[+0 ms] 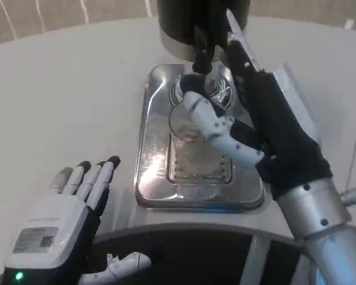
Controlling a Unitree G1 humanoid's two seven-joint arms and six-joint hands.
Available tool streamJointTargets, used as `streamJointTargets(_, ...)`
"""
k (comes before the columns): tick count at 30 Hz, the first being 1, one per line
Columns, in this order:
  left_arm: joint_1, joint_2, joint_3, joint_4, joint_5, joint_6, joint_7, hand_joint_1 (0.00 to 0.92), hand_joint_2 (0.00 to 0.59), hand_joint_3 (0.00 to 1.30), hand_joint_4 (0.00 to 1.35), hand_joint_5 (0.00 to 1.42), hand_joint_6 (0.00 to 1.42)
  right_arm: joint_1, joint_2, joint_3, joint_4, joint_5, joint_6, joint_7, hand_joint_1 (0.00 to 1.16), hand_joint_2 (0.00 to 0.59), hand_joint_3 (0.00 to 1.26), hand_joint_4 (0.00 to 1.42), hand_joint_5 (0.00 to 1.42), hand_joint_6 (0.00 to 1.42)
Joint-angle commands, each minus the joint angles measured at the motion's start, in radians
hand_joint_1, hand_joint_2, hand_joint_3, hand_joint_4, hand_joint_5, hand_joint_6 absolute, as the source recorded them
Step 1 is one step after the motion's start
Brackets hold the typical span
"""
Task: Grasp the cup under the faucet to collect the drink, then remove the cup.
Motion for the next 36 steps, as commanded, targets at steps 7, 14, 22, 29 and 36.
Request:
streamJointTargets(7,0.041,-0.014,0.02,-0.026,-0.013,-0.018,0.007,0.0,0.095,0.0,0.0,0.0,0.01,-0.143,0.015,0.006,0.09,0.023,0.052,-0.024,0.58,0.535,0.0,0.0,0.0,0.0)
streamJointTargets(14,0.054,-0.029,0.038,-0.025,-0.004,-0.039,0.061,0.0,0.094,0.0,0.0,0.0,0.01,-0.233,0.03,0.0,0.153,0.067,0.066,-0.034,0.57,0.538,0.0,0.0,0.0,0.0)
streamJointTargets(22,0.055,-0.037,0.041,-0.014,-0.009,-0.031,0.065,0.0,0.102,0.0,0.0,0.0,0.02,-0.24,0.018,0.009,0.171,0.129,0.079,-0.013,0.57,0.538,0.0,0.0,0.0,0.0)
streamJointTargets(29,0.049,-0.049,0.039,0.0,-0.016,-0.029,0.066,0.0,0.111,0.0,0.0,0.0,0.03,-0.237,-0.014,0.03,0.158,0.155,0.092,0.02,0.56,0.533,0.0,0.0,0.0,0.0)
streamJointTargets(36,0.044,-0.057,0.041,0.009,-0.018,-0.029,0.065,0.0,0.11,0.0,0.0,0.0,0.04,-0.241,-0.056,0.08,0.11,0.128,0.128,0.067,0.52,0.521,0.0,0.0,0.0,0.0)
